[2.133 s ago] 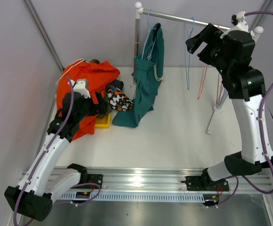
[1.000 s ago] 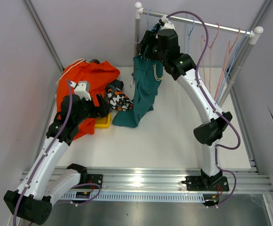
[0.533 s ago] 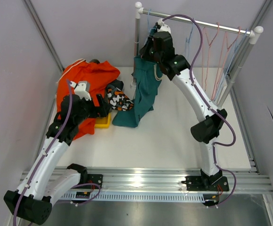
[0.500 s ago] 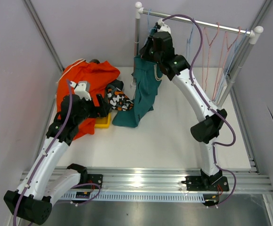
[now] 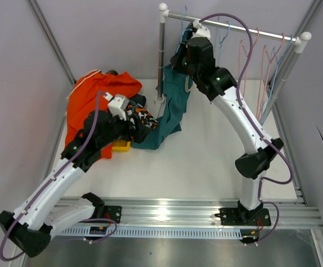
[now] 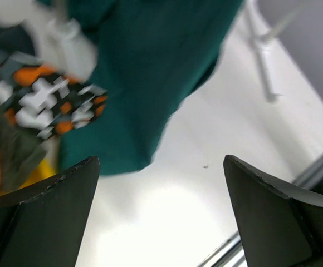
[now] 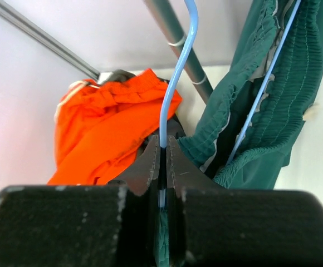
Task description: Remove the shorts from the hanger
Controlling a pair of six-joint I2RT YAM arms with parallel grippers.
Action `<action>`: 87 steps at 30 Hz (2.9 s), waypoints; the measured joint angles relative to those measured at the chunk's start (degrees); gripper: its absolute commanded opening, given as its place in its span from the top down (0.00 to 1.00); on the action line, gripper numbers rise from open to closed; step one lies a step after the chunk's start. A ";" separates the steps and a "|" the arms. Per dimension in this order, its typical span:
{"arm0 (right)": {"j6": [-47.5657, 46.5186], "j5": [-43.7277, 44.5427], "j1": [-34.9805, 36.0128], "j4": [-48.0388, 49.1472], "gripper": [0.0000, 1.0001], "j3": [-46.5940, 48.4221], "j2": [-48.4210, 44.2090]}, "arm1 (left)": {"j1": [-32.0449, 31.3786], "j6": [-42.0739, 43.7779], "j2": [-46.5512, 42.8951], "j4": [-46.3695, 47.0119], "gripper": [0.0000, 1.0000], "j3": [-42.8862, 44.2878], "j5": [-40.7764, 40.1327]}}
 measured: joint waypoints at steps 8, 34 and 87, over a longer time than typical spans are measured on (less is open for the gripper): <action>0.17 1.95 2.58 -0.61 1.00 -1.07 -9.57 | -11.45 0.39 9.01 6.78 0.01 12.13 -0.83; 0.04 3.23 3.39 -2.49 1.00 -8.20 -16.41 | -32.46 -2.78 1.18 13.33 1.00 -3.41 -20.70; 8.44 -1.18 -4.07 -6.43 1.00 -9.35 -20.00 | 27.82 0.15 55.67 -25.16 0.01 55.82 -21.66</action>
